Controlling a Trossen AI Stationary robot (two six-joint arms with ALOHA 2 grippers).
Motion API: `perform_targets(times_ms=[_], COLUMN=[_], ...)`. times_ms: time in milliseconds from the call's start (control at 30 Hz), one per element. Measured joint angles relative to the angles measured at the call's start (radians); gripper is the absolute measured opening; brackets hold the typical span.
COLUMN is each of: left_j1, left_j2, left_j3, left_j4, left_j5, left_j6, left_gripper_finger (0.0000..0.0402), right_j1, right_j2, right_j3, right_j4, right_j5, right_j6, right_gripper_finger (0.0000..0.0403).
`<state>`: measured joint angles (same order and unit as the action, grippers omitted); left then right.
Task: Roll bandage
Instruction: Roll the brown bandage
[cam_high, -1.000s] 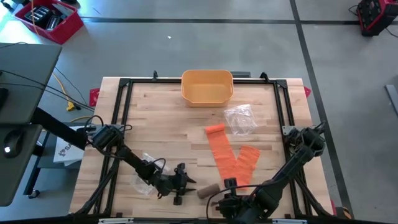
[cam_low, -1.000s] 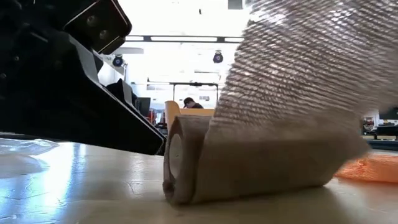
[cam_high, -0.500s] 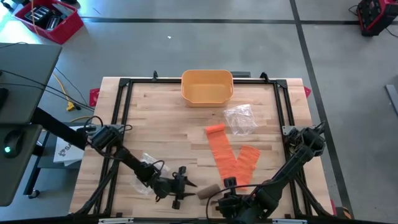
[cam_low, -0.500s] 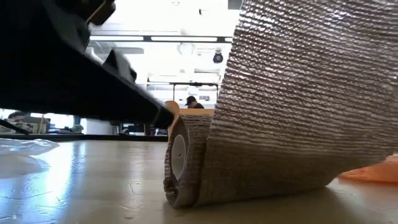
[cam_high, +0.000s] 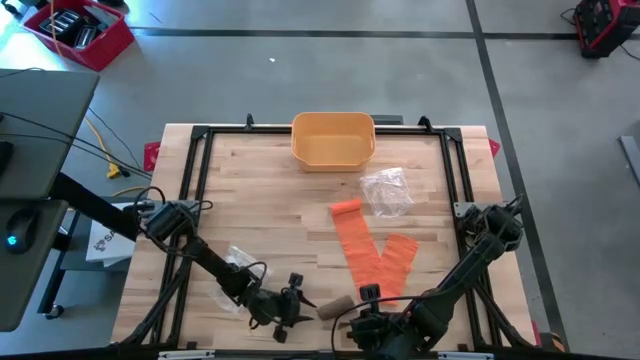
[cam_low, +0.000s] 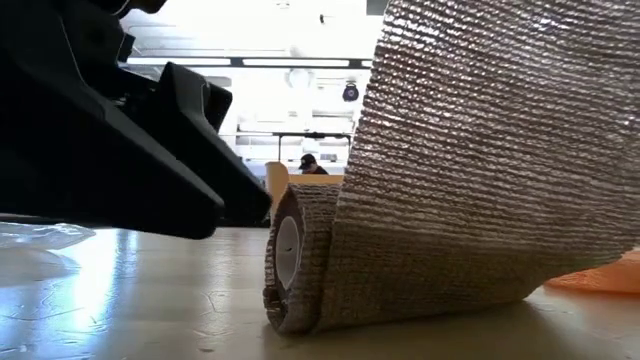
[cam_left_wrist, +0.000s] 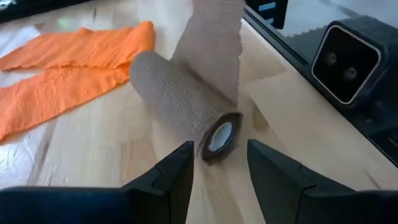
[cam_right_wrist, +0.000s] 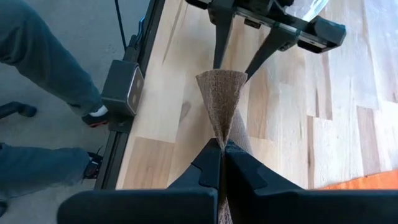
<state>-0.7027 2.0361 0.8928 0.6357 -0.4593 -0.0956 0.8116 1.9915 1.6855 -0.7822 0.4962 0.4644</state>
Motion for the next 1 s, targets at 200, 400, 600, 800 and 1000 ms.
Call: perform_targets(times_ms=[200,400,600,800,1000], left_j1=[0.004,0.004,0.005,0.005,0.01], left_j2=[0.0,0.0,0.0,0.0,0.0], left_j3=[0.0,0.0,0.0,0.0,0.0], left_j4=[0.026,0.022,0.019,0.005,0.005], left_j5=[-0.013,-0.056,-0.022,-0.026,-0.029], left_j6=[-0.005,0.0,-0.005,0.027,0.035], left_gripper_finger=[0.0143,0.0143,0.0143,0.0143,0.0149], right_j1=[0.0,0.0,0.0,0.0,0.0], right_j2=[0.0,0.0,0.0,0.0,0.0], right_j3=[0.0,0.0,0.0,0.0,0.0], right_j4=[0.0,0.001,0.001,0.008,0.026], right_j5=[0.019,0.018,0.018,0.018,0.018], right_j6=[-0.001,-0.001,-0.001,-0.002,-0.02], right_gripper_finger=[0.0,0.0,0.0,0.0,0.0])
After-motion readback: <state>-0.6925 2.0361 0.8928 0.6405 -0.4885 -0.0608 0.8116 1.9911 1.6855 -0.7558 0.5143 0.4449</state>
